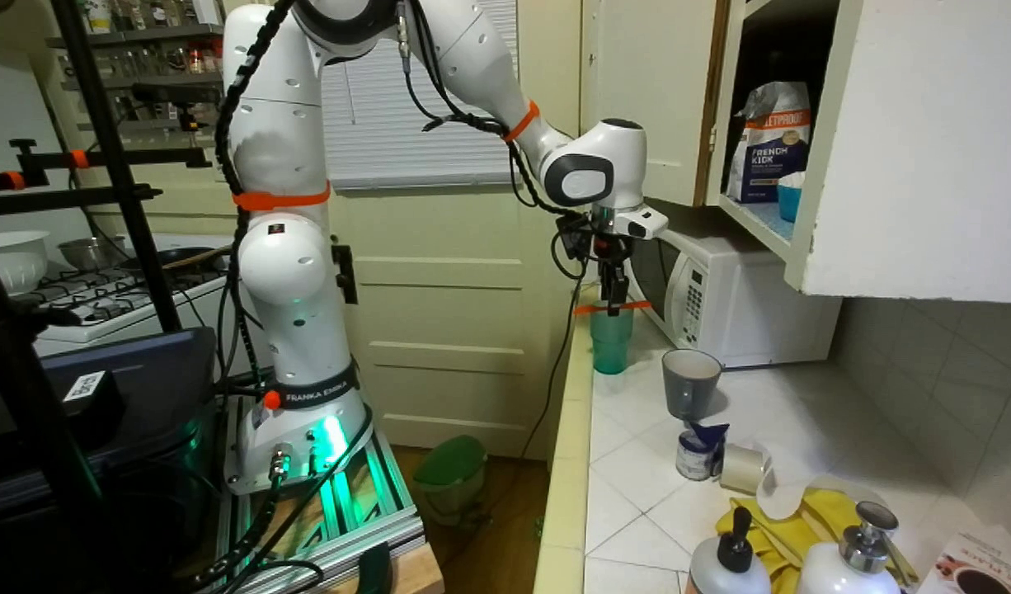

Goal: Put the orange spoon on top of the green cup.

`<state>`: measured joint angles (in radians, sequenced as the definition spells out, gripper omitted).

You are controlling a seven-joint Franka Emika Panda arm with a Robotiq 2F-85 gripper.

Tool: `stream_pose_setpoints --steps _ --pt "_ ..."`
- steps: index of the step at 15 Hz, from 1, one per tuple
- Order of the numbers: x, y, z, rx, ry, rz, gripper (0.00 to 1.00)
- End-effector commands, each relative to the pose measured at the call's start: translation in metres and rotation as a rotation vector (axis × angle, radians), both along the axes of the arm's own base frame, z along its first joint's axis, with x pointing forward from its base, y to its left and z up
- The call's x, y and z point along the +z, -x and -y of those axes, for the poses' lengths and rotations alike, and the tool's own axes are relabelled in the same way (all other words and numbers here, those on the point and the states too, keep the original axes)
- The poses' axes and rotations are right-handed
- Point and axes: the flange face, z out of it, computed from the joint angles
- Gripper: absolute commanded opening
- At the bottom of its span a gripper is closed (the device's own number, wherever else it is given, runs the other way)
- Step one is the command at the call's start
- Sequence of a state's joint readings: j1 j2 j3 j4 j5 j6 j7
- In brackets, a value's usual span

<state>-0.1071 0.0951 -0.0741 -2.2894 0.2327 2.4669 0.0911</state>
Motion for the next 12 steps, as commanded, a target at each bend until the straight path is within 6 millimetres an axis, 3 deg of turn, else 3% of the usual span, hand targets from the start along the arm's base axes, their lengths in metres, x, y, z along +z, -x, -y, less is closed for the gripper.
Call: stream_pose_setpoints --steps 1,3,12 --pt "-0.003 0.003 -0.003 -0.011 0.010 0.001 0.93" --pt "0.000 0.003 -0.003 -0.009 0.010 0.005 1.00" --pt "0.026 0.007 -0.001 -0.018 -0.004 0.044 1.00"
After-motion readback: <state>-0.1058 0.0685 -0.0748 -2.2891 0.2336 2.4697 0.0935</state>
